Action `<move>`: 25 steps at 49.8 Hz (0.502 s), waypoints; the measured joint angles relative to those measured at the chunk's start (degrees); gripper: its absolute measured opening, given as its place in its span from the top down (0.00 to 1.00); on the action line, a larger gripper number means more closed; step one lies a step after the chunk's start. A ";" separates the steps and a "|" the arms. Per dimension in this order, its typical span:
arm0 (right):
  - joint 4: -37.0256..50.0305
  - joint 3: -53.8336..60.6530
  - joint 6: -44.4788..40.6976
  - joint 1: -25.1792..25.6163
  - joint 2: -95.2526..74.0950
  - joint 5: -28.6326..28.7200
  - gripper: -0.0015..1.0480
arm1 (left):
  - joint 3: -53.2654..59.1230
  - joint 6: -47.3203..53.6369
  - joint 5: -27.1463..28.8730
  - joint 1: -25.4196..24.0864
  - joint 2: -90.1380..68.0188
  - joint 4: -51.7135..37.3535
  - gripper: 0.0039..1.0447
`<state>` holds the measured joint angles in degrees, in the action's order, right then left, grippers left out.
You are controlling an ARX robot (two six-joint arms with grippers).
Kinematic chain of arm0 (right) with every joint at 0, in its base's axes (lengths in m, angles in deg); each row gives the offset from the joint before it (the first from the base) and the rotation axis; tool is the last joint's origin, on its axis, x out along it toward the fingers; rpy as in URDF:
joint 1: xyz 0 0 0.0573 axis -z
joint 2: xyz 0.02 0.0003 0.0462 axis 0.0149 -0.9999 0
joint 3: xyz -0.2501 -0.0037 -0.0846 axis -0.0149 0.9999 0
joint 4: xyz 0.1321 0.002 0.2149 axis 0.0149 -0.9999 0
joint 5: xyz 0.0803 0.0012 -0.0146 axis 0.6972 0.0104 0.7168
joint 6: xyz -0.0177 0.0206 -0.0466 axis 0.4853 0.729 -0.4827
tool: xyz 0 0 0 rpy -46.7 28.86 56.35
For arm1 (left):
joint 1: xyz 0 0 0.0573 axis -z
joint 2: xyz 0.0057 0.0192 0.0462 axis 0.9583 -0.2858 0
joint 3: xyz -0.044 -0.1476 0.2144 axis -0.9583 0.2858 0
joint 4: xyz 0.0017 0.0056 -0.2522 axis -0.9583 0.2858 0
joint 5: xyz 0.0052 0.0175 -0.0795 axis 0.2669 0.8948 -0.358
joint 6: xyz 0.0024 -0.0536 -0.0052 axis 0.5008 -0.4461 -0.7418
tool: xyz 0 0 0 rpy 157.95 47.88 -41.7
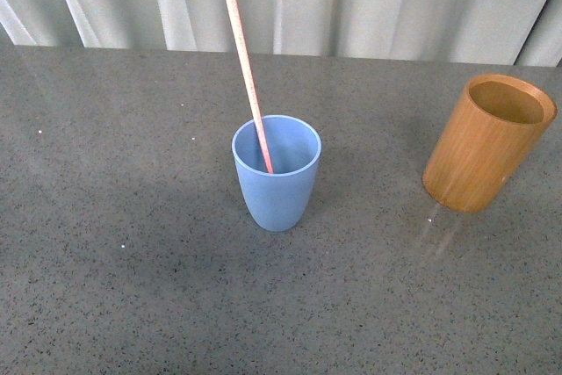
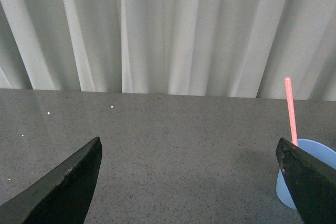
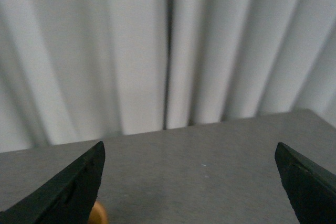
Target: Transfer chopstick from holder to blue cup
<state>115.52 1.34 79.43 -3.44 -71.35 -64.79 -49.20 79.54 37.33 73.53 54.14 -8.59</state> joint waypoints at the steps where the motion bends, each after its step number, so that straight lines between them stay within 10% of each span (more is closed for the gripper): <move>1: 0.92 0.48 0.28 0.92 0.20 3.72 0.14 | 0.00 0.00 0.00 0.00 0.00 0.00 0.06; 7: 3.76 5.97 1.33 3.85 3.23 18.16 0.37 | 0.00 -0.02 0.26 0.00 0.00 0.00 0.06; 25: 4.00 15.54 1.73 4.26 12.70 18.69 0.96 | 0.00 0.00 0.17 0.00 0.00 0.00 0.06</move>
<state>119.52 16.88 81.15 0.82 -58.66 -46.10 -49.20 79.54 37.50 73.53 54.14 -8.59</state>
